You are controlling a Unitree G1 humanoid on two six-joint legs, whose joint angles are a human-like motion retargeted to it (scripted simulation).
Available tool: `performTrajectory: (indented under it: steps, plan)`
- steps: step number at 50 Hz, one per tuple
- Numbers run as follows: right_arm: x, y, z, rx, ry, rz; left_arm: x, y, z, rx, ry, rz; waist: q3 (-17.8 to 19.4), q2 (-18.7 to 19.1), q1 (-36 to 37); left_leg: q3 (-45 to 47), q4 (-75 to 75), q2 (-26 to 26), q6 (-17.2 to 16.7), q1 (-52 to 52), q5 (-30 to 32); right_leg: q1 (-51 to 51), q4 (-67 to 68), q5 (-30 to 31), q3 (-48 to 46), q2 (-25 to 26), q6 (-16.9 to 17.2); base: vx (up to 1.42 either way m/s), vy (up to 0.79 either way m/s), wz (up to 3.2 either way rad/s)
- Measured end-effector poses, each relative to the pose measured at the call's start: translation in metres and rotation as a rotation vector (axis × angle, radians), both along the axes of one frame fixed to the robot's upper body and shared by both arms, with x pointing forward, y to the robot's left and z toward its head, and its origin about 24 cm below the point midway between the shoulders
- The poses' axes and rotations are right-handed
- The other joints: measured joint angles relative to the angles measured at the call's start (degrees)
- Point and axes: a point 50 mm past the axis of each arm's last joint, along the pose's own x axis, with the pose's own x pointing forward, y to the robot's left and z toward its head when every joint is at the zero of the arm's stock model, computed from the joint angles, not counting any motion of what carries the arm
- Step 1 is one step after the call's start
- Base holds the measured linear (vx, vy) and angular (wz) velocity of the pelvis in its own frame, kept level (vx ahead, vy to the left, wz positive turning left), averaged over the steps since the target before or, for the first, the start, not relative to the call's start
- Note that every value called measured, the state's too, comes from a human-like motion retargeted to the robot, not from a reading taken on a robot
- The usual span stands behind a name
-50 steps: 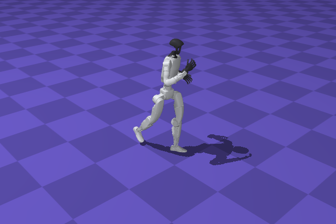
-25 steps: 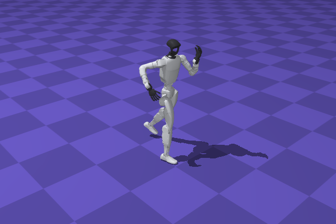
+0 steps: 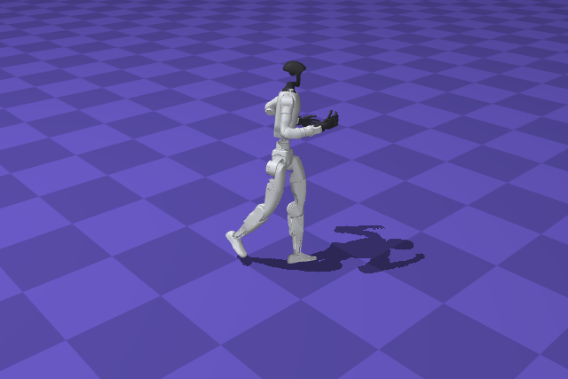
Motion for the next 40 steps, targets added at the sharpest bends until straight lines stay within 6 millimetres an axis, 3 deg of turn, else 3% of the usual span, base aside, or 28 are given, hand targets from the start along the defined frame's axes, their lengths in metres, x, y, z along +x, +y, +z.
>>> performTrajectory:
  steps: [2, 3, 6, 7, 8, 10, 11, 13, 15, 18, 20, 22, 25, 28, 30, 33, 35, 37, 38, 40]
  plan:
    - [-0.004, -0.008, -0.025, 0.047, 0.114, -0.069, 0.018, -0.013, -0.002, 0.025, -0.036, -0.050, 0.9, 2.5, -2.5, 1.7, 2.1, 1.3, 2.1, 1.0, -6.7, -4.5, 18.4, -7.0, -5.4, -3.8, -2.6, 0.71, 0.06, 1.74]
    - [-0.004, -0.012, -0.041, 0.085, 0.189, -0.124, 0.032, -0.022, -0.006, 0.040, -0.067, -0.055, 1.5, 2.8, -3.7, 1.0, 3.9, 0.8, 4.1, 1.2, -13.5, -7.9, 27.9, -10.4, -5.6, -6.4, -3.1, 0.62, 0.03, 1.58]
    - [-0.002, -0.033, -0.104, 0.135, 0.486, -0.489, 0.102, -0.060, -0.011, 0.101, -0.204, -0.013, 3.6, -0.2, -7.4, -6.5, 16.3, -3.0, 12.0, -3.3, -32.3, -21.7, 50.4, -19.4, 1.6, -13.9, -1.1, 0.50, -0.02, 1.82]
    - [-0.007, -0.044, -0.128, 0.126, 0.599, -0.636, 0.130, -0.075, 0.001, 0.104, -0.283, -0.012, 4.6, -1.1, -8.9, -9.5, 22.5, -3.9, 13.9, -5.7, -36.4, -25.5, 54.8, -21.3, 4.8, -15.3, -0.1, 0.42, -0.04, 2.65]
    - [-0.017, -0.057, -0.150, 0.124, 0.711, -0.759, 0.157, -0.089, 0.026, 0.089, -0.397, -0.032, 5.8, -1.7, -10.3, -12.2, 28.2, -4.6, 14.8, -7.8, -38.9, -28.8, 57.4, -22.2, 7.9, -15.7, 1.0, 0.39, -0.02, 2.86]
    - [-0.039, -0.081, -0.176, 0.120, 0.833, -0.885, 0.193, -0.123, 0.106, 0.039, -0.720, -0.139, 7.8, -1.7, -12.8, -17.9, 32.9, -7.1, 15.0, -9.1, -40.7, -34.6, 58.5, -22.8, 13.4, -15.0, 2.8, 0.36, 0.03, 3.03]
    - [-0.051, -0.096, -0.179, 0.058, 0.829, -0.884, 0.194, -0.137, 0.150, 0.043, -0.896, -0.200, 8.1, -0.6, -14.9, -21.1, 31.9, -8.0, 13.8, -8.2, -40.0, -36.3, 56.5, -23.3, 14.8, -14.1, 2.4, 0.37, 0.09, 3.06]
    - [-0.075, -0.124, -0.180, -0.102, 0.814, -0.856, 0.175, -0.158, 0.222, 0.098, -1.228, -0.269, 7.9, 2.4, -20.1, -28.1, 27.4, -9.2, 11.2, -5.4, -36.1, -38.6, 49.8, -23.5, 16.3, -11.3, 0.9, 0.39, 0.15, 3.11]
    - [-0.100, -0.149, -0.179, -0.230, 0.835, -0.827, 0.142, -0.167, 0.268, 0.161, -1.509, -0.267, 6.8, 6.2, -26.6, -35.7, 20.7, -9.3, 8.8, -1.9, -28.6, -39.1, 38.2, -20.8, 16.6, -7.2, -0.3, 0.42, 0.19, 3.31]
    - [-0.145, -0.174, -0.179, -0.289, 0.940, -0.840, 0.099, -0.169, 0.296, 0.043, -1.749, -0.373, 4.3, 10.9, -35.4, -48.0, 11.5, -9.3, 4.9, 2.6, -13.5, -35.3, 12.6, -9.7, 16.4, -2.9, 1.0, 0.48, 0.16, 3.57]
    - [-0.173, -0.182, -0.175, -0.295, 1.004, -0.832, 0.085, -0.166, 0.303, 0.117, -1.830, -0.378, 1.6, 11.3, -39.6, -55.9, 5.9, -11.1, 2.1, 5.4, -4.5, -31.5, -5.3, -2.0, 16.2, -3.3, 3.6, 0.55, 0.10, 3.70]
    - [-0.192, -0.179, -0.173, -0.285, 1.052, -0.796, 0.081, -0.165, 0.299, 0.100, -1.844, -0.392, -0.9, 8.9, -41.9, -59.8, 2.7, -13.4, 0.3, 8.5, -1.1, -28.0, -17.6, 0.9, 18.5, -4.6, 7.3, 0.59, 0.02, 3.60]
    - [-0.195, -0.162, -0.173, -0.289, 1.068, -0.693, 0.091, -0.159, 0.279, 0.082, -1.734, -0.410, -2.3, 3.2, -40.5, -53.9, 5.4, -15.7, 0.8, 12.2, -4.7, -24.6, -24.4, 1.3, 23.6, -6.0, 11.8, 0.55, -0.04, 2.70]
    - [-0.165, -0.142, -0.170, -0.372, 0.980, -0.535, 0.117, -0.151, 0.236, 0.112, -1.436, -0.471, -2.1, -2.6, -36.9, -39.4, 31.2, -15.4, 7.2, 5.3, -17.3, -22.1, -22.4, 1.6, 22.3, -10.2, 11.1, 0.44, -0.07, 2.07]
    - [-0.135, -0.136, -0.164, -0.451, 0.872, -0.486, 0.137, -0.145, 0.194, 0.097, -1.181, -0.478, -1.6, -3.6, -34.6, -34.0, 54.2, -10.9, 12.8, -3.5, -26.6, -21.8, -16.9, -7.6, 17.0, -11.9, 8.3, 0.33, -0.07, 1.93]
    - [-0.068, -0.127, -0.145, -0.564, 0.659, -0.477, 0.161, -0.125, 0.103, 0.044, -0.709, -0.387, 1.7, -3.5, -29.3, -33.3, 80.1, -5.7, 17.9, -14.7, -36.8, -23.9, -2.9, -24.3, 12.1, -12.1, 4.9, 0.30, -0.02, 1.30]
    - [-0.017, -0.116, -0.106, -0.603, 0.432, -0.475, 0.145, -0.097, 0.036, 0.004, -0.406, -0.253, 4.2, -3.7, -25.1, -31.9, 89.7, -2.8, 17.4, -20.0, -39.9, -25.2, 5.8, -29.3, 11.2, -12.5, 3.3, 0.39, 0.09, 0.60]
    - [0.019, -0.093, -0.044, -0.475, 0.165, -0.465, 0.106, -0.067, 0.000, -0.026, -0.229, -0.159, 3.3, -5.2, -20.2, -28.9, 92.3, -0.6, 17.5, -25.2, -40.7, -25.3, 6.4, -28.3, 10.4, -13.8, 4.0, 0.48, 0.18, 0.41]
    - [0.025, -0.079, -0.013, -0.357, 0.048, -0.441, 0.085, -0.054, -0.004, -0.011, -0.175, -0.152, 1.2, -6.8, -17.3, -27.1, 91.6, 0.1, 18.4, -28.2, -40.5, -25.1, 3.9, -26.1, 9.8, -14.7, 4.9, 0.57, 0.25, 0.45]
    - [0.013, -0.061, 0.038, -0.148, -0.148, -0.373, 0.047, -0.031, 0.004, 0.084, -0.077, -0.177, -4.3, -11.4, -10.2, -22.6, 85.8, 1.2, 18.8, -31.9, -39.0, -23.2, -4.0, -18.5, 9.0, -16.8, 5.9, 0.69, 0.36, 0.50]
